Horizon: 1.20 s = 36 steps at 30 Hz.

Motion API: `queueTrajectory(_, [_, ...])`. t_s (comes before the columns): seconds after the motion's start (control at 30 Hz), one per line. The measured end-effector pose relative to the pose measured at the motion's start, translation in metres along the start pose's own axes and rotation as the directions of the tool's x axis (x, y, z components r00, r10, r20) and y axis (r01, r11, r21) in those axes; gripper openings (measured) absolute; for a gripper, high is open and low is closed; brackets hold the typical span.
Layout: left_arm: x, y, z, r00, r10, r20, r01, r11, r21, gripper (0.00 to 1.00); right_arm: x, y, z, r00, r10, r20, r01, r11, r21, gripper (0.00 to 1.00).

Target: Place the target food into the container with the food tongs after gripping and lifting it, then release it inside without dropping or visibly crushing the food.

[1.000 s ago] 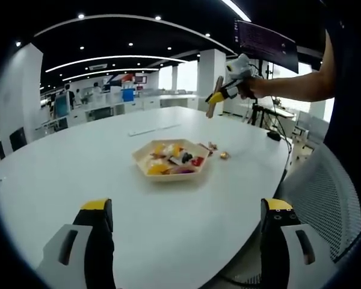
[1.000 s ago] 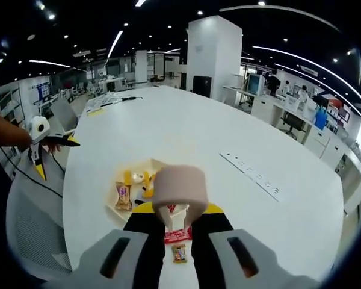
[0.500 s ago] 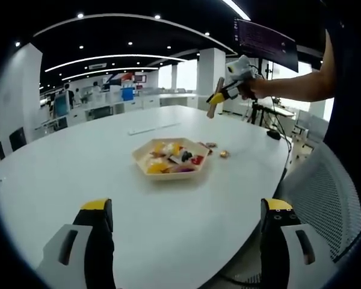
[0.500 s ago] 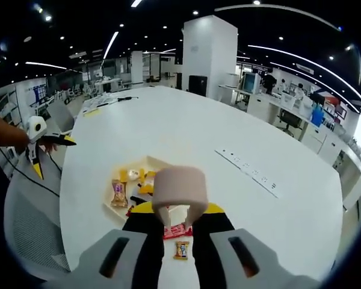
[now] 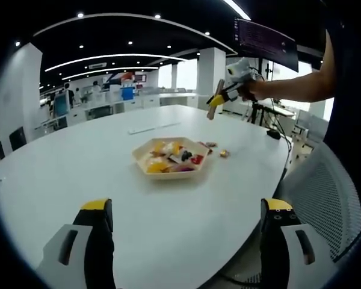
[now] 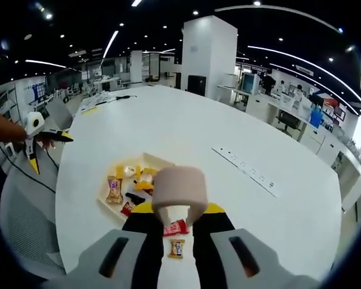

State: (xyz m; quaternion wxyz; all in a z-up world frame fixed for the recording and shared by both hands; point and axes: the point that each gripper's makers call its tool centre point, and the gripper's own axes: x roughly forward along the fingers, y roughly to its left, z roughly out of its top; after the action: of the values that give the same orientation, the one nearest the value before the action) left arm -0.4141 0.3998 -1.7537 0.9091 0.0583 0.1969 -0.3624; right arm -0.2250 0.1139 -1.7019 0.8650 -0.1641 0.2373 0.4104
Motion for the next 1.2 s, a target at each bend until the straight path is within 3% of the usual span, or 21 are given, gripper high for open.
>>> queueTrajectory(0.47, [0.0,0.0,-0.001,1.0,0.0,-0.005,0.0,1.0,-0.004,0.99,0.007,-0.006,-0.024,0.999,-0.003,0.039,0.001,0.999,0.053,0.17])
queueTrajectory(0.63, [0.0,0.0,-0.001,1.0,-0.002,-0.006,0.002,1.0,-0.007,0.99,0.019,-0.003,-0.045,1.0,0.015,0.014,-0.016,0.999,0.047,0.17])
queueTrajectory(0.7, [0.0,0.0,-0.002,1.0,-0.003,-0.007,0.003,1.0,-0.007,0.99,0.025,-0.001,-0.051,0.999,0.032,0.037,-0.034,0.998,0.05,0.17])
queueTrajectory(0.83, [0.001,0.0,-0.002,1.0,-0.004,-0.01,0.004,1.0,-0.009,0.99,0.032,-0.004,-0.066,1.0,0.024,0.012,-0.025,0.997,0.073,0.17])
queueTrajectory(1.2, [0.001,0.001,-0.002,1.0,-0.003,-0.009,0.003,1.0,-0.015,0.99,0.04,0.002,-0.084,0.999,0.034,-0.023,-0.032,0.996,0.082,0.17])
